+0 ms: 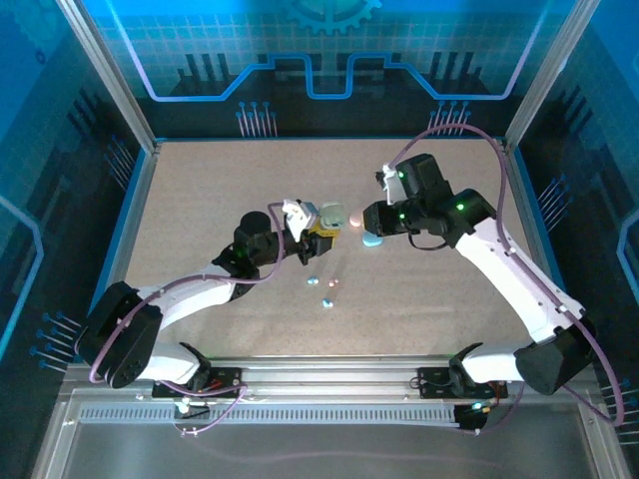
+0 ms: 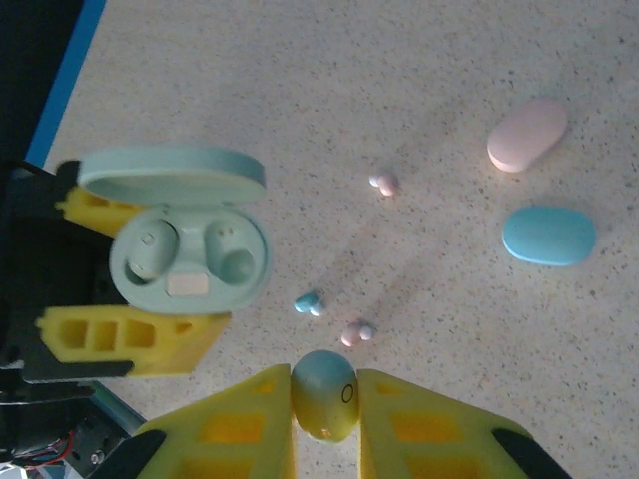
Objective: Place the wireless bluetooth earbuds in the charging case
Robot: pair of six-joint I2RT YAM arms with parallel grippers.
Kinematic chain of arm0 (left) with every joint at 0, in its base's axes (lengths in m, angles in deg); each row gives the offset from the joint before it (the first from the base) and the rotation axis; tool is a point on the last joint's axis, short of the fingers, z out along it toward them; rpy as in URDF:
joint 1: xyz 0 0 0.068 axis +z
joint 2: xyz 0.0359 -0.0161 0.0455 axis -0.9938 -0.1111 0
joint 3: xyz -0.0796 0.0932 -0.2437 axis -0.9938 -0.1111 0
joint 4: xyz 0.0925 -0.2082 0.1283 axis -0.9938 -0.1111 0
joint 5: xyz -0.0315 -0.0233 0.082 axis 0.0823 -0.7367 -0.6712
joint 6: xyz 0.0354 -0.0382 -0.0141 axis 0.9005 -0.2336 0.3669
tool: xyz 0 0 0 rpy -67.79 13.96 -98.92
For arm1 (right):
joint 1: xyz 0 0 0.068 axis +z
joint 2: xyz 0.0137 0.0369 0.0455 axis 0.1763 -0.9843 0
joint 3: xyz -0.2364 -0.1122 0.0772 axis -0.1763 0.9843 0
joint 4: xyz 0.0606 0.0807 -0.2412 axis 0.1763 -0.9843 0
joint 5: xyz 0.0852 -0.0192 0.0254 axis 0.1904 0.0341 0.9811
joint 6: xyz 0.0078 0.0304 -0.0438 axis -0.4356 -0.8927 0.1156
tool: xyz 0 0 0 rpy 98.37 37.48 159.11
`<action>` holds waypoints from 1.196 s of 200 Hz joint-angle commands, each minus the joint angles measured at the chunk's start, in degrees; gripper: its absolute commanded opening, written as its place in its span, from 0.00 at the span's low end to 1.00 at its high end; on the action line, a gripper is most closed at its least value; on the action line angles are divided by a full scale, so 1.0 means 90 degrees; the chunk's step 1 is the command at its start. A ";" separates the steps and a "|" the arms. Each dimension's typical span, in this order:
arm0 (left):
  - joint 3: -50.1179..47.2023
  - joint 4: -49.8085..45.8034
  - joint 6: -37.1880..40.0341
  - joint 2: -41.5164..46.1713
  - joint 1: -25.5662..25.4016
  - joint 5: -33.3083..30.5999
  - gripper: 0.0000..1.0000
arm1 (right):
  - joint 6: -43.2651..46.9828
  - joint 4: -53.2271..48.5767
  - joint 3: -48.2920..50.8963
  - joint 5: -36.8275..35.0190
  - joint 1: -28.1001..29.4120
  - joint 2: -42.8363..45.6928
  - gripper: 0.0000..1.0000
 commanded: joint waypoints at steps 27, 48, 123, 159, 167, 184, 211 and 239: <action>0.0250 0.0540 0.0239 -0.0026 -0.0077 0.0696 0.31 | 0.0489 -0.0122 -0.0634 0.0163 0.0277 -0.0482 0.21; 0.0280 0.0513 0.0243 -0.0014 -0.0079 0.0783 0.31 | 0.0537 -0.0110 -0.0710 0.0140 0.0382 -0.0601 0.21; 0.0301 0.0489 0.0200 0.0046 -0.0081 0.0896 0.31 | 0.0615 -0.0069 -0.0761 0.0061 0.0490 -0.0771 0.20; 0.0309 0.0610 0.0107 0.0026 -0.0080 0.0851 0.31 | 0.0697 -0.0136 -0.0772 0.0080 0.0582 -0.0849 0.20; 0.0300 0.0642 0.0081 0.0016 -0.0079 0.0845 0.31 | 0.0728 -0.0165 -0.0771 0.0057 0.0611 -0.0861 0.21; 0.0301 0.0718 0.0041 0.0009 -0.0089 0.0827 0.31 | 0.0808 -0.0260 -0.0780 0.0064 0.0651 -0.0898 0.21; 0.0300 0.0754 0.0027 0.0006 -0.0085 0.0788 0.31 | 0.0994 -0.0423 -0.0815 0.0027 0.0752 -0.0918 0.22; 0.0314 0.0757 0.0054 -0.0003 -0.0079 0.0768 0.31 | 0.1104 -0.0590 -0.0886 0.0001 0.0773 -0.0959 0.24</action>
